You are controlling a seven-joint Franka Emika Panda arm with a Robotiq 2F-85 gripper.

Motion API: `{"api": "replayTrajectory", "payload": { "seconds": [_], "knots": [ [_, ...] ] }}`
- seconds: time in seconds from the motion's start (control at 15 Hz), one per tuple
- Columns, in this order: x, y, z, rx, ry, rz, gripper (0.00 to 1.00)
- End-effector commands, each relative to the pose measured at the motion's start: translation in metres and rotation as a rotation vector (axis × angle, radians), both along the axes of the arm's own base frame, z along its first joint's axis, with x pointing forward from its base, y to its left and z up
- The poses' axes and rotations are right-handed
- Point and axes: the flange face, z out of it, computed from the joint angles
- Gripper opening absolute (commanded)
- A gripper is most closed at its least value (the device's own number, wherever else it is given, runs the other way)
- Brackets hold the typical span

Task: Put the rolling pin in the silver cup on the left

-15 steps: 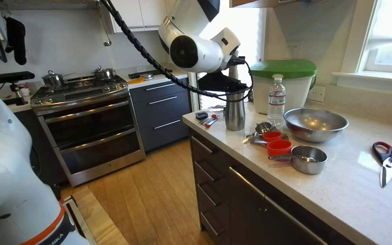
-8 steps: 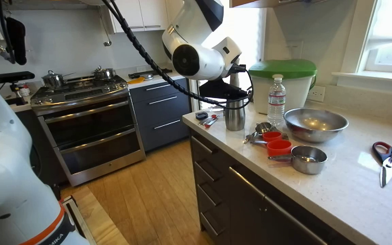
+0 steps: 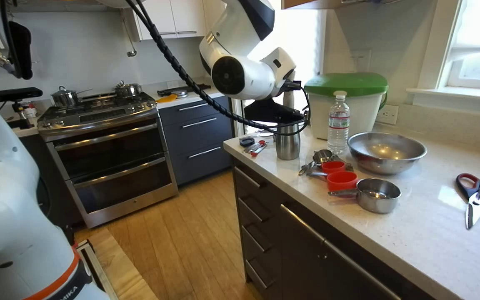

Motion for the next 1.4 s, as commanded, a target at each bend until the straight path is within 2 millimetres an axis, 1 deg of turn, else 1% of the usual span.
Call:
{"api": "replayTrajectory", "payload": {
  "seconds": [0.0, 0.2, 0.27, 0.53, 0.73, 0.87, 0.93, 1.13, 1.2, 1.33],
  "knots": [
    [-0.002, -0.001, -0.004, -0.002, 0.003, -0.017, 0.74],
    [-0.002, -0.003, -0.004, -0.001, 0.004, -0.019, 0.96],
    [-0.002, -0.003, -0.004, -0.004, 0.005, -0.020, 1.00],
    [-0.009, -0.014, 0.003, 0.004, 0.062, -0.029, 1.00],
    [-0.021, -0.039, 0.019, -0.029, 0.134, -0.032, 1.00],
    [-0.030, -0.046, 0.030, -0.029, 0.179, 0.011, 1.00],
    [-0.034, -0.049, 0.033, -0.034, 0.206, 0.035, 1.00],
    [-0.046, -0.058, 0.029, -0.080, 0.315, 0.090, 1.00],
    [-0.052, -0.061, 0.024, -0.086, 0.362, 0.116, 1.00],
    [-0.062, -0.070, 0.025, -0.086, 0.445, 0.175, 1.00]
  ]
}}
